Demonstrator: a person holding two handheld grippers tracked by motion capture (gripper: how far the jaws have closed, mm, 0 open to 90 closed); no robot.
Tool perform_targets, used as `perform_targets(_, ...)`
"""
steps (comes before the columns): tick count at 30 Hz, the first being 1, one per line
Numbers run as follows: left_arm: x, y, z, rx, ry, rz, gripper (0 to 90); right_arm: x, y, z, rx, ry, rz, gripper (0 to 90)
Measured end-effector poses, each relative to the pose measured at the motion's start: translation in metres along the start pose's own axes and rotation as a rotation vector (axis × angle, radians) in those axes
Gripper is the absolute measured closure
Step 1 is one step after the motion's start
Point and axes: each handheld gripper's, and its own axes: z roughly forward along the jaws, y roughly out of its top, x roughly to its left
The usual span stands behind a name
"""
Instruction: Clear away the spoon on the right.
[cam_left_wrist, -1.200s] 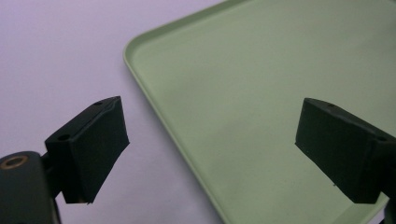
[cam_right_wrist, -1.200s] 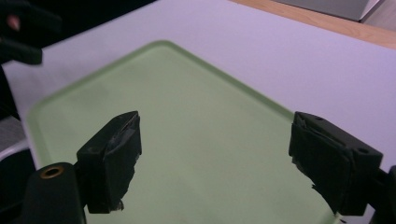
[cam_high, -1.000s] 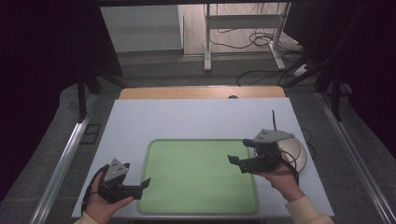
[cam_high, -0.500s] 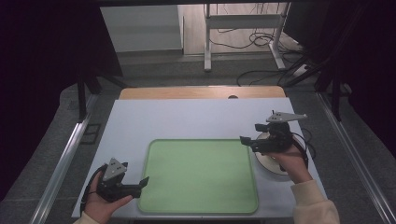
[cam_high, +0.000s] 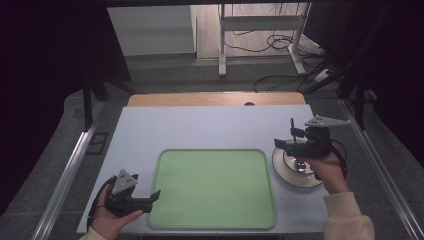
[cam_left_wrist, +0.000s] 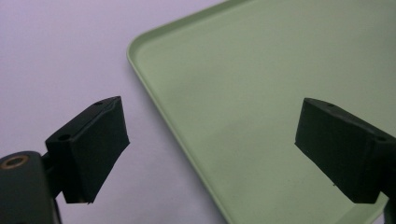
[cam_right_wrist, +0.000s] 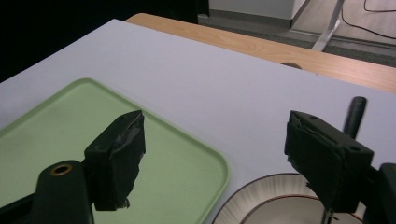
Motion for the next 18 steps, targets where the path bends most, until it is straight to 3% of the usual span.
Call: perform_targets(18, 0.001, 0.000, 0.000, 0.001, -0.005, 0.002, 9.1, -0.041, -0.001, 0.006, 0.017, -0.084, 0.075, 22.4)
